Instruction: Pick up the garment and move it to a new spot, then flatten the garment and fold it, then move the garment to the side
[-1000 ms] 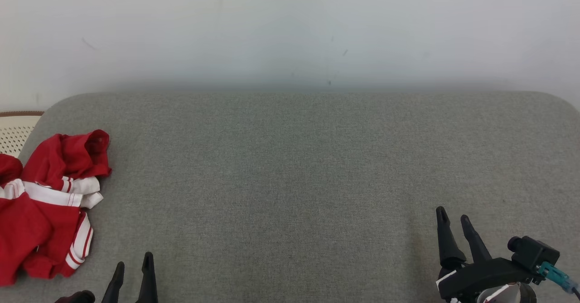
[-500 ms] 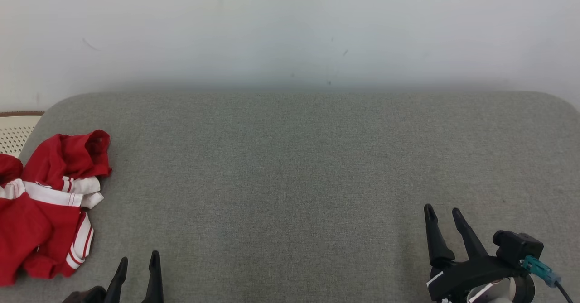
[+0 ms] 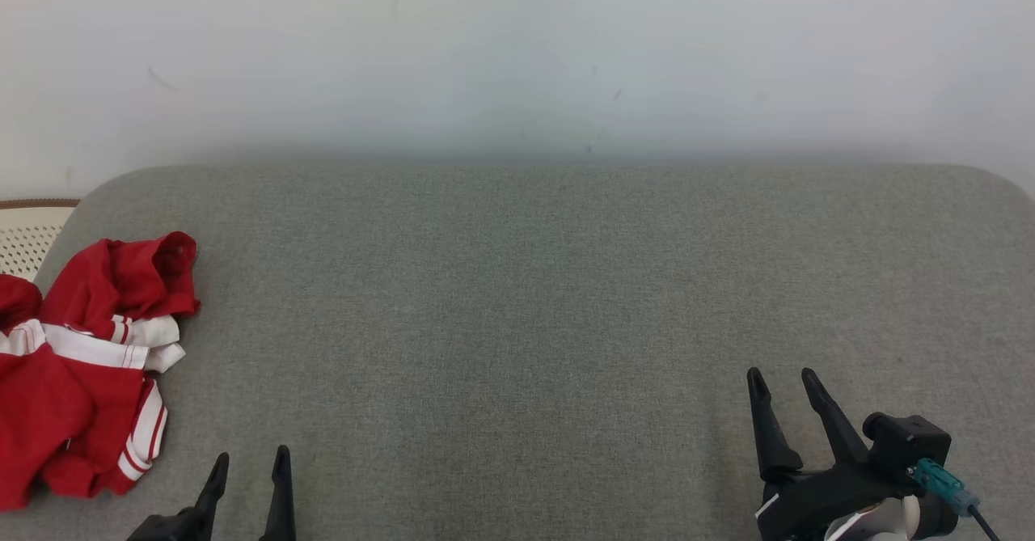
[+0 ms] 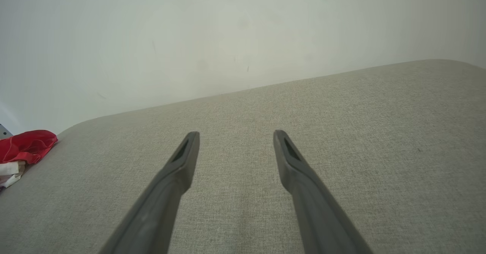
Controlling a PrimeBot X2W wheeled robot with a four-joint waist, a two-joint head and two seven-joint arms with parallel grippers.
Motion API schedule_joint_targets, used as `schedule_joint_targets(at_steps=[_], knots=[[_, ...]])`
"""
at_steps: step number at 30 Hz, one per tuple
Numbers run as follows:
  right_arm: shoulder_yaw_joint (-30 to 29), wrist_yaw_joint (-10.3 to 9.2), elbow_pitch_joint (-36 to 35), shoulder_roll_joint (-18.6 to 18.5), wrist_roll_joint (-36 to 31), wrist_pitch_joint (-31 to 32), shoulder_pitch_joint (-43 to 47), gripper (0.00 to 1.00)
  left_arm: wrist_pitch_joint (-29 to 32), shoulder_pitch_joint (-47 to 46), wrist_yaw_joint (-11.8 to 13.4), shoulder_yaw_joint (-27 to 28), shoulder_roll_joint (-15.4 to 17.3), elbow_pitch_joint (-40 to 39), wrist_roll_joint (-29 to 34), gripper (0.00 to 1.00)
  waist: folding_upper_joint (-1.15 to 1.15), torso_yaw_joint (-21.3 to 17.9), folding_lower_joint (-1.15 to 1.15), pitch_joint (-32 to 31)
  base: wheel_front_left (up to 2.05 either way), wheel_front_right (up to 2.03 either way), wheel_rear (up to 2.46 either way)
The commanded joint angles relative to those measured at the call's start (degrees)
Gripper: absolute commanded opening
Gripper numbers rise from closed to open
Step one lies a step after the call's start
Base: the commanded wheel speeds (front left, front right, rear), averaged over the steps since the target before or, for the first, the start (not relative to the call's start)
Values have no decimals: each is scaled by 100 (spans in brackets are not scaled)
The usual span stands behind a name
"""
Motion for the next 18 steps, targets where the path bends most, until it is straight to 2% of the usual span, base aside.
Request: schedule_joint_targets(at_steps=[1, 18], knots=[[-31, 4, 0, -23, -140, -52, -78, 100, -55, -71, 34, -14, 46, 11, 159, 100, 0, -6, 0, -4, 0, 0, 0], [-249, 4, 147, 58, -1158, -239, 23, 100, -245, -70, 300, -8, 64, 113, 958, 100, 0, -50, 0, -62, 0, 0, 0]])
